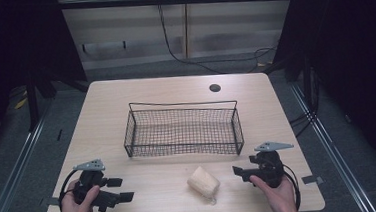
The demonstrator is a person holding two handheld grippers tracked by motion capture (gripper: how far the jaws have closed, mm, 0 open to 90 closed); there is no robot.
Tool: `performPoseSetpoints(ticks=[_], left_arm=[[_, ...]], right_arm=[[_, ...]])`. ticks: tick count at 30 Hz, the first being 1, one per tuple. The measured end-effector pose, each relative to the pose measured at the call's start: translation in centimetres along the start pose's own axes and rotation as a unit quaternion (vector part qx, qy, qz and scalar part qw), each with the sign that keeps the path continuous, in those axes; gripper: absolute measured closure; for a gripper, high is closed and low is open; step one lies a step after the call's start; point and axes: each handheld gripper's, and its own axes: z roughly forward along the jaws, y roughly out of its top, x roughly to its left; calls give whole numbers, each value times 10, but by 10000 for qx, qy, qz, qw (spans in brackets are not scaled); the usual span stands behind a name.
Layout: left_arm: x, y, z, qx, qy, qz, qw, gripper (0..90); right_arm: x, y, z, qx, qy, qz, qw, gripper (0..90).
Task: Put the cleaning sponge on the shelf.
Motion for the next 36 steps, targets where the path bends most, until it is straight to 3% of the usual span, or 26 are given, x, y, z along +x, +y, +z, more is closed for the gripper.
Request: performPoseSetpoints(ticks=[8,11,21,25,28,36], left_arm=[[-1,0,0,-4,-5,2,10000,184],[0,0,0,12,-7,6,10000,184],[-1,0,0,10,-22,8,10000,183],[-1,0,0,4,-20,24,10000,183],[0,0,-1,-21,-13,27,10000,184],[-1,0,0,33,-12,11,10000,183]], right_arm=[[3,4,-1,291,12,-57,9996,282],[3,7,-4,383,115,-28,9992,330],[10,19,-13,693,466,33,9965,295],[15,23,-14,795,679,-95,9945,293],[21,27,-11,1014,923,-241,9903,265],[35,37,-9,1386,1277,-240,9818,221]])
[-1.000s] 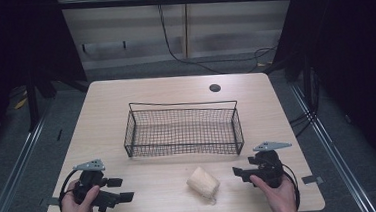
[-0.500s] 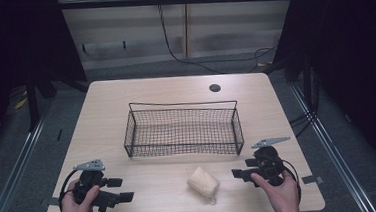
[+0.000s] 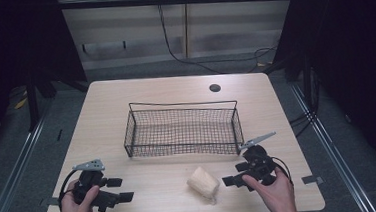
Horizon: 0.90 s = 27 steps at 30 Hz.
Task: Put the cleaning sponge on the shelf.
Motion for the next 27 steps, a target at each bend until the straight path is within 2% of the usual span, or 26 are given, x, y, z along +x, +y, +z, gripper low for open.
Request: performPoseSetpoints(ticks=[6,8,10,15,19,27], left_arm=[[1,-1,1,-19,43,-3,10000,183],[1,-1,1,-20,35,-11,10000,184],[1,-1,1,-27,18,-6,10000,184],[1,-1,1,-35,-11,-20,10000,183],[1,-1,0,-44,-18,-15,10000,184],[1,-1,1,-36,1,-15,10000,184]], right_arm=[[9,8,3,182,33,-182,9997,218],[13,13,6,340,112,-200,9992,213],[14,16,7,379,194,-240,9988,181],[18,22,8,497,178,-294,9982,177],[23,28,13,611,255,-387,9971,215],[28,36,20,796,226,-459,9955,264]])
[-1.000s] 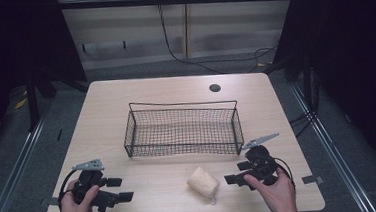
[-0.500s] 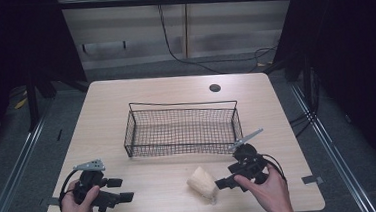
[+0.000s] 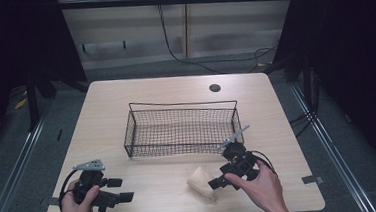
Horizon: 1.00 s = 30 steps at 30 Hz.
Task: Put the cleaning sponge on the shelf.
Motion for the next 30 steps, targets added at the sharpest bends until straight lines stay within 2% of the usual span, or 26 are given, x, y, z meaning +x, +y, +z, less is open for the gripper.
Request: performPoseSetpoints(ticks=[3,8,10,22,30], left_arm=[[0,0,0,4,7,10,10000,183],[0,0,0,12,7,4,10000,183],[0,0,0,15,10,9,10000,183],[0,0,1,49,-25,4,10000,183],[0,0,1,70,-30,5,10000,184]], right_arm=[[3,7,3,193,9,-31,9998,264],[6,13,6,235,3,-51,9997,251],[6,17,9,368,-74,-107,9992,233],[8,24,18,581,-88,-132,9982,242],[11,28,31,882,-234,-240,9955,253]])
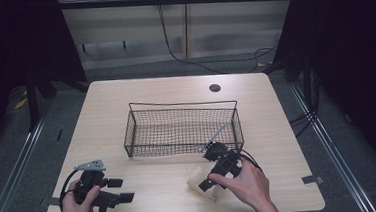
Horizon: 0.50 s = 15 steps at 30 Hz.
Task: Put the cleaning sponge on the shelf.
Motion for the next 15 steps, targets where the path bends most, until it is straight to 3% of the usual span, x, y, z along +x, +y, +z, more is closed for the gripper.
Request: performPoseSetpoints(ticks=[2,5,15], left_arm=[[0,0,0,-4,15,20,10000,184],[0,0,1,7,32,21,10000,183],[0,0,1,9,12,35,10000,184]], right_arm=[[1,2,7,219,-133,15,9997,251],[2,3,11,334,-218,5,9992,251],[1,10,25,656,-215,-73,9976,253]])
